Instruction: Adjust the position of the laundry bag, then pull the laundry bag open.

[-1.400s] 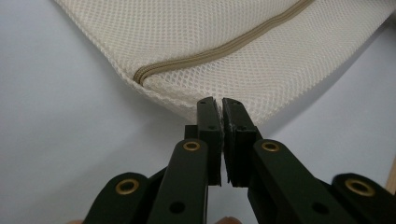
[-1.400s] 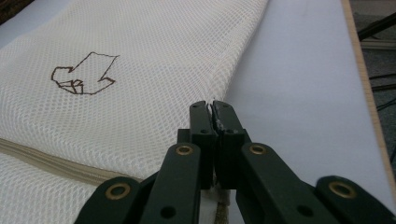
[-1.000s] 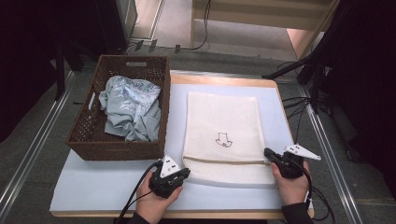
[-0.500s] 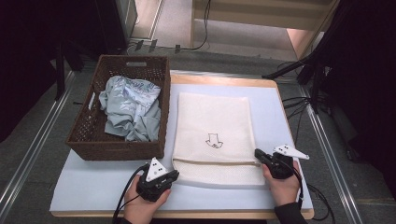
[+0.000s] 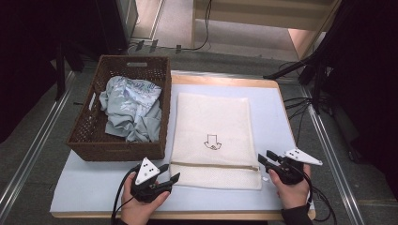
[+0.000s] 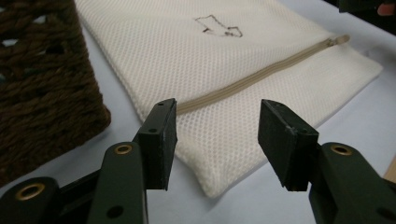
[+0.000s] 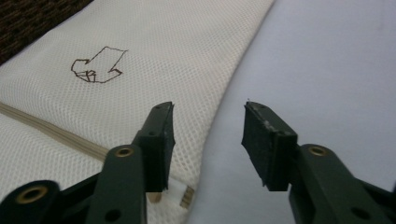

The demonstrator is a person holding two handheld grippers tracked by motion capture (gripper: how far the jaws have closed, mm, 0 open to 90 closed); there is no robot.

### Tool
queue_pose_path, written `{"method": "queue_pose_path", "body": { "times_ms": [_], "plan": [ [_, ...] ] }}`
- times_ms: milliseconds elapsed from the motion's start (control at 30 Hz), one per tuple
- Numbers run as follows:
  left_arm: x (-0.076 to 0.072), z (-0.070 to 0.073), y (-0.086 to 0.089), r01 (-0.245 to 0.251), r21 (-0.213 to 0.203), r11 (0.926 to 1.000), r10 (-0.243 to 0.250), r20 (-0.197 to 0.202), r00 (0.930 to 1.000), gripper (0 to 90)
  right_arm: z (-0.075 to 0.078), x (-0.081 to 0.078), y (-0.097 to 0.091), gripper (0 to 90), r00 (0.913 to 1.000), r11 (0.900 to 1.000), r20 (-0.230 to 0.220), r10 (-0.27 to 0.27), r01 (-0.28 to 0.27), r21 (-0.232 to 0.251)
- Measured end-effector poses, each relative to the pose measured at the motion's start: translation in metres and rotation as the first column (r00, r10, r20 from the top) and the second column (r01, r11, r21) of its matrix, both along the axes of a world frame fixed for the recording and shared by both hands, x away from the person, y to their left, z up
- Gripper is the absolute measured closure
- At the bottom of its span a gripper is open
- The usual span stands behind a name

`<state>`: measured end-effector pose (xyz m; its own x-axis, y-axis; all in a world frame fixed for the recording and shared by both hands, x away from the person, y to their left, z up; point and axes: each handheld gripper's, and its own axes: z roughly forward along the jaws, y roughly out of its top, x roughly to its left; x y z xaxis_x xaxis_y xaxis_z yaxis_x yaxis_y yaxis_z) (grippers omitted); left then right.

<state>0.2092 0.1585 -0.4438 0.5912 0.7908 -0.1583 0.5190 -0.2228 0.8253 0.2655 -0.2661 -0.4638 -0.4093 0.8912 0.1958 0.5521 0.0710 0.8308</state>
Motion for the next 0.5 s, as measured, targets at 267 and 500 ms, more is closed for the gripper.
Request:
{"method": "queue_pose_path", "body": {
  "times_ms": [267,500],
  "plan": [
    [0.015,0.007,-0.039,0.066,0.002,0.9978,-0.066,0.002,0.9978,56.7,-0.001,-0.011,-0.018,46.3,0.9979,0.9988,0.044,-0.048,0.047,0.014],
    [0.027,-0.002,-0.087,0.139,0.034,0.9897,-0.139,-0.025,0.99,79.1,-0.008,-0.011,-0.012,61.8,0.9998,0.9996,-0.001,-0.021,0.021,-0.02]
  ]
}}
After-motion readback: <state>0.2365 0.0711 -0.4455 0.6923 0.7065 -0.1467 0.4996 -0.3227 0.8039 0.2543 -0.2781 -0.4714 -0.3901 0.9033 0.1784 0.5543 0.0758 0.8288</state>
